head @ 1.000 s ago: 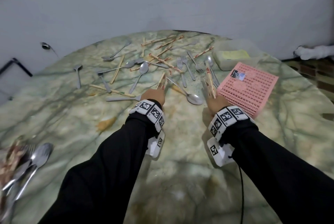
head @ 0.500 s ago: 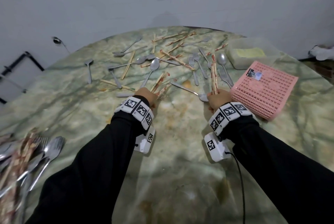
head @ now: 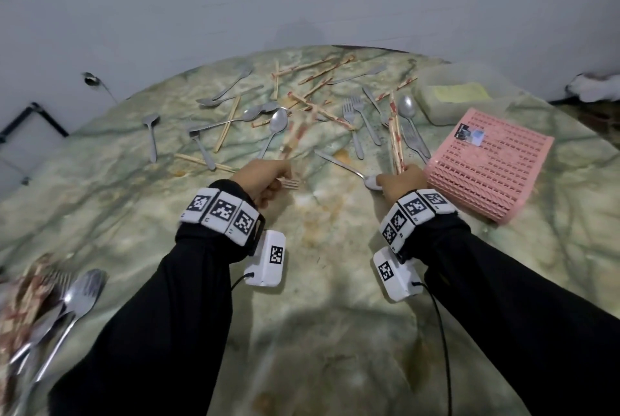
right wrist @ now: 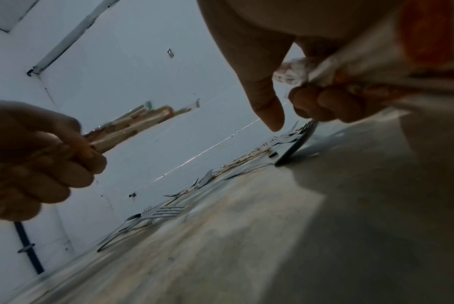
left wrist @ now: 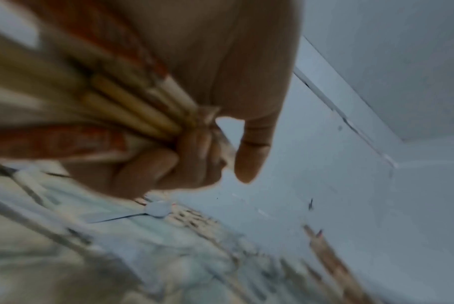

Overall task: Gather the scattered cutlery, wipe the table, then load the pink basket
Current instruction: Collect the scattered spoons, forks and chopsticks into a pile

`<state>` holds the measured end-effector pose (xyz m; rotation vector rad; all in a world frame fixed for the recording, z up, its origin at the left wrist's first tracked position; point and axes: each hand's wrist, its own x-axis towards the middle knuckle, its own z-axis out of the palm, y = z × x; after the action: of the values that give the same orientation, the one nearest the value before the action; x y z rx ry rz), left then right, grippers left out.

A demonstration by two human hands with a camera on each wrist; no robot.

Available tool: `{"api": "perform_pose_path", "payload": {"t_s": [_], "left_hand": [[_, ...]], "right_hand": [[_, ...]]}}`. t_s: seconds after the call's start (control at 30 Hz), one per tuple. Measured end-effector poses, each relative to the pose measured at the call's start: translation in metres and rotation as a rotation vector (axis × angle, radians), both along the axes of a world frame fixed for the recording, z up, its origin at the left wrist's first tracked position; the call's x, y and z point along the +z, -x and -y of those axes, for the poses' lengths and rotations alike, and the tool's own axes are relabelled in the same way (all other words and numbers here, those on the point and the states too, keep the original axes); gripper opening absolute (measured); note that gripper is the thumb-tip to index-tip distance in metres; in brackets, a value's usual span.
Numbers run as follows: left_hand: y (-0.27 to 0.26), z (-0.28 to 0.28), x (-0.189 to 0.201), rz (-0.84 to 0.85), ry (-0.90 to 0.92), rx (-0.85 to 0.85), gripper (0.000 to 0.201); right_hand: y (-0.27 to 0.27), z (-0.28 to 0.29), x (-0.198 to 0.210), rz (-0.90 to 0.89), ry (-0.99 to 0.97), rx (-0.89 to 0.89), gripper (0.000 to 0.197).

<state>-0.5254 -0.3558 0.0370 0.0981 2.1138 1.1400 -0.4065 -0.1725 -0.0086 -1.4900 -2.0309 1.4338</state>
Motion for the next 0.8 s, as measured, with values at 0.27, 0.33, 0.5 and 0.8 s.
{"api": "perform_pose_path", "payload": {"t_s": [0.27, 0.33, 0.5, 0.8], "left_hand": [[0.021, 0.01, -0.046, -0.608, 0.497, -0.14, 0.025], [0.025, 0.01, -0.049, -0.629, 0.564, -0.184, 0.021], [0.031, 0.005, -0.052, -0.662, 0.61, -0.236, 0.017], [0.023, 0.003, -0.059, -0.707, 0.685, -0.278, 0.025]], "right_hand": [[-0.007, -0.005, -0.002, 0.078, 0.022, 0.09, 0.061], [-0.01, -0.007, -0.003, 0.083, 0.032, 0.099, 0.06], [-0.01, -0.006, -0.007, 0.098, 0.048, 0.094, 0.06], [-0.003, -0.003, -0.007, 0.063, 0.088, 0.02, 0.053]]}}
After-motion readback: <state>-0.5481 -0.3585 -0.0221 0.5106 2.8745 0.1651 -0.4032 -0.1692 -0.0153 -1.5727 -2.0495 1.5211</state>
